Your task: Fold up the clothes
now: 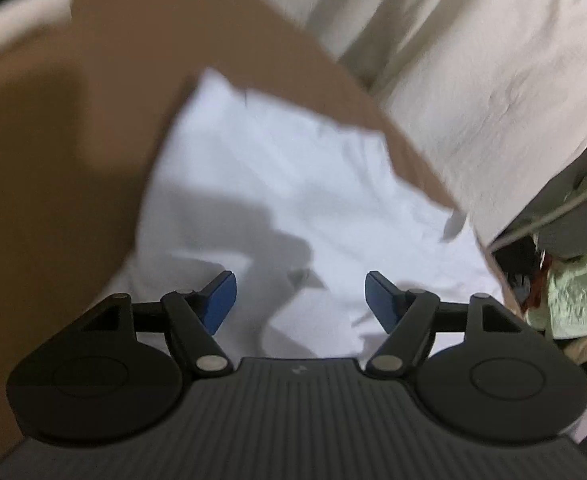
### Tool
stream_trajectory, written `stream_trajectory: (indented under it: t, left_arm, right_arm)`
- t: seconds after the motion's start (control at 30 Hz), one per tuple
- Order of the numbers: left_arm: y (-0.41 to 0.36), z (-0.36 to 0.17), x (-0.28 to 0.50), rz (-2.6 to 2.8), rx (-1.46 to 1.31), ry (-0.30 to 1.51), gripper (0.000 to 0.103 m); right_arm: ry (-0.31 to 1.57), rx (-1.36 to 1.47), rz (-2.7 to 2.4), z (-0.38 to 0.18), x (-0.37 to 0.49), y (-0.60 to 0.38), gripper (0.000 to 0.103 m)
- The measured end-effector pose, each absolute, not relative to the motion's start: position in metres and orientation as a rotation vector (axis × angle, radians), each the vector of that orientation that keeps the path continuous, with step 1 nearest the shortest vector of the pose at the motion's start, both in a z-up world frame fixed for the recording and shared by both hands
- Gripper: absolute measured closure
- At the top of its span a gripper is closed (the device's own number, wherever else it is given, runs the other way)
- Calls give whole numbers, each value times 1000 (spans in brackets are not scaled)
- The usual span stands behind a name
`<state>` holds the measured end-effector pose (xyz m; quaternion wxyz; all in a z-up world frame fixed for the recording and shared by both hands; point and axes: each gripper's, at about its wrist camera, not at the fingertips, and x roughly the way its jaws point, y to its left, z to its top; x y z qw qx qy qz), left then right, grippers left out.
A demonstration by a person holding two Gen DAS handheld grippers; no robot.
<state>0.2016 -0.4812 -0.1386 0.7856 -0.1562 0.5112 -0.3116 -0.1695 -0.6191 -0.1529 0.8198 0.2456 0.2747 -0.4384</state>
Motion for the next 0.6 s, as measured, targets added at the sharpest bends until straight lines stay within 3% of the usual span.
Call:
stream_trajectory:
  t: [0.07,0.13,0.17,0.2,0.23,0.33,0.6]
  left_arm:
    - [-493,-141,188,-697,-247,1074,32]
    - [-505,-139,177,-730,-128,1028,39]
    - [-512,-136,171,-754,-57,1009,49]
    - [-518,-134,165,-778,15,990,75]
    - [-525,-131,159,-789,71,978,89]
    - [-538,-118,143,-780,167,927,93]
    - [-528,-41,138,-748,107,630,94]
  right_arm:
    - [581,525,-934,-154,-170,-620,63]
    - [579,528,-935,-155,-170,-620,62]
    - [578,530,-938,-156,-170,-621,62]
    - [578,529,-940,-156,-169,-620,62]
    - [580,524,-943,-156,-168,-620,62]
    - [578,512,-942,-155,-168,-618,62]
    - [544,542,-923,-155,-175,-621,61]
